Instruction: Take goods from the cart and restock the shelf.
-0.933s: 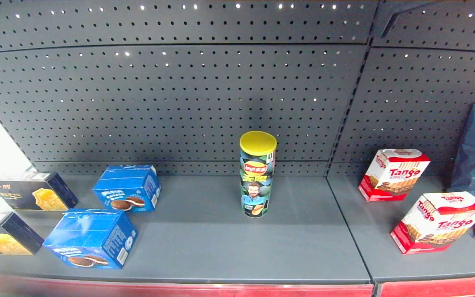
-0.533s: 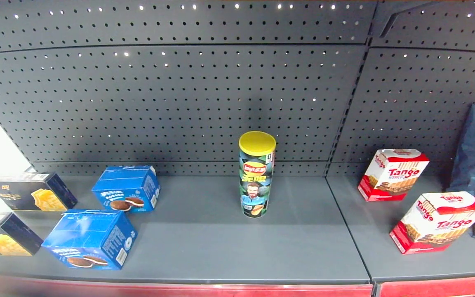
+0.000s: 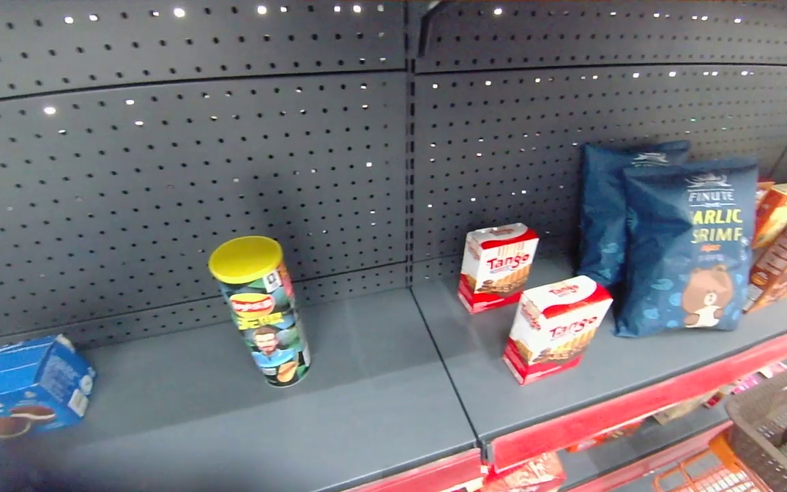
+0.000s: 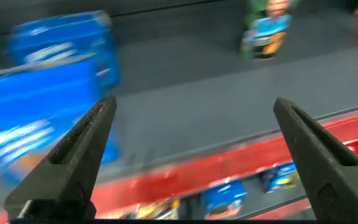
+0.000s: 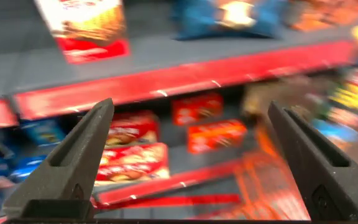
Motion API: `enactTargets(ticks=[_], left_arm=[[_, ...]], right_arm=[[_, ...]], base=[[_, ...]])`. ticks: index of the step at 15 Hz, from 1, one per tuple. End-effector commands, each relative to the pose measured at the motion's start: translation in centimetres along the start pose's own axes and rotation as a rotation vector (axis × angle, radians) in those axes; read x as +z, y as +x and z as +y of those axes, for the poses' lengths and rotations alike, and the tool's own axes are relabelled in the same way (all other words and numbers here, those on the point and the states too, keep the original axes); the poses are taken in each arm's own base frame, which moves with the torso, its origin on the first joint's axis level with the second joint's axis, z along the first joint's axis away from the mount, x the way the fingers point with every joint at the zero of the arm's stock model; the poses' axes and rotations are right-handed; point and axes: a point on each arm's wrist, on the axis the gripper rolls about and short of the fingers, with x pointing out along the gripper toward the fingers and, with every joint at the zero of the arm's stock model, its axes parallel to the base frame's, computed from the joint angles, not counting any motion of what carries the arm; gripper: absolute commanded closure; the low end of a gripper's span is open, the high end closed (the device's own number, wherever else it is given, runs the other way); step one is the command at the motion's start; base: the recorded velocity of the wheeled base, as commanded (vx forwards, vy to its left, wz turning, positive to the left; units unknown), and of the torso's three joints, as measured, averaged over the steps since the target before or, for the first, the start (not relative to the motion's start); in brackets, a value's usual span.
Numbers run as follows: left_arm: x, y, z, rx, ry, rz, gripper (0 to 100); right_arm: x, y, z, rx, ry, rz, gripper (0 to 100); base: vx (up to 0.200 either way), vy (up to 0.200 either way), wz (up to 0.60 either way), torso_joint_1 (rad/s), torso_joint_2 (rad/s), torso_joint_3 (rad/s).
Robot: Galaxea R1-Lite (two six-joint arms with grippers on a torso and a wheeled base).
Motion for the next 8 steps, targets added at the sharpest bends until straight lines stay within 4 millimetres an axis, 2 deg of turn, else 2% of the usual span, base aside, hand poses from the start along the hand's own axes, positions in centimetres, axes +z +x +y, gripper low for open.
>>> enactTargets(ticks=[1, 8], left_arm=[[0.00, 0.00, 0.00, 0.000, 0.000, -0.001, 0], [0.00, 0.00, 0.00, -0.003, 0.000, -0.001, 0]], right_arm=[[0.00, 0.01, 0.00, -0.001, 0.000, 0.001, 0], [0.00, 0.01, 0.00, -0.001, 0.000, 0.001, 0]], base=[[0.000, 0.000, -0.60, 0.002, 0.00, 0.002], [0.000, 0.000, -0.60, 0.004, 0.00, 0.003]])
